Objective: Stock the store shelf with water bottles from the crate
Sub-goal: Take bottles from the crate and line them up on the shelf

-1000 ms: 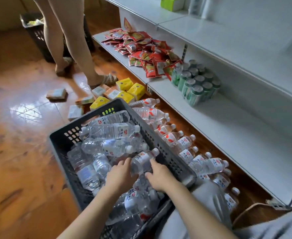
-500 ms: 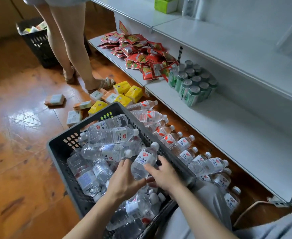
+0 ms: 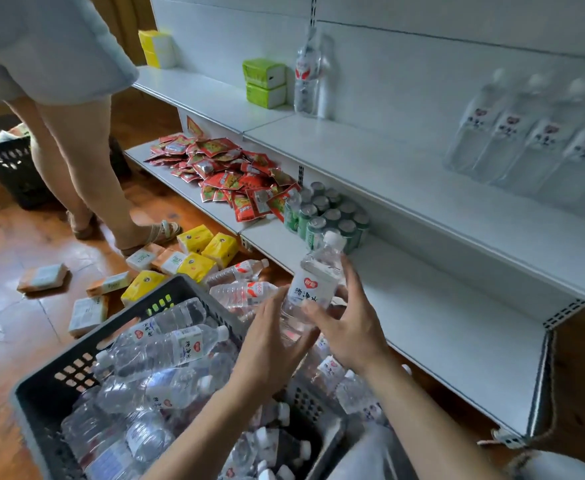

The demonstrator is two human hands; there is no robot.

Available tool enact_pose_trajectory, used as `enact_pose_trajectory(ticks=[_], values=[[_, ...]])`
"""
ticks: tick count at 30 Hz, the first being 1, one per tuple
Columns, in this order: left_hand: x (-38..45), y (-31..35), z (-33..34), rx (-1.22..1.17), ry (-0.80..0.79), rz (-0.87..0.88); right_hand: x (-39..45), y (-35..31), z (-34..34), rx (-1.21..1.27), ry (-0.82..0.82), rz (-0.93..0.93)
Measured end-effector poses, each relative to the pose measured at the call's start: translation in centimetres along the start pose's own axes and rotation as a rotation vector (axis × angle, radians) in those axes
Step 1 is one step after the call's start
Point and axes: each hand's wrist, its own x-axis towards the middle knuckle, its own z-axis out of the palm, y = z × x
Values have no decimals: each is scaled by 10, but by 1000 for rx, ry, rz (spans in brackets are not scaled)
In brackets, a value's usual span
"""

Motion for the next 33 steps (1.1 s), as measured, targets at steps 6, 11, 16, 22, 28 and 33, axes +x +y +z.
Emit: enact_pose_trajectory(ticks=[6, 11, 16, 22, 28, 33], values=[[75, 76, 23, -94, -109, 155, 38, -14, -75, -72, 212, -108], [138, 129, 47, -181, -112, 201, 75, -23, -132, -119, 325, -133], [193, 173, 77, -267, -68, 252, 117, -30, -177, -122, 391, -60], [248, 198, 124, -284, -73, 294, 165, -16, -220, -101, 488, -50], [288, 191, 162, -262, -76, 301, 200, 8, -238, -124, 465, -48], [318, 183, 183, -190, -115, 321, 231, 32, -240, -217, 499, -44]])
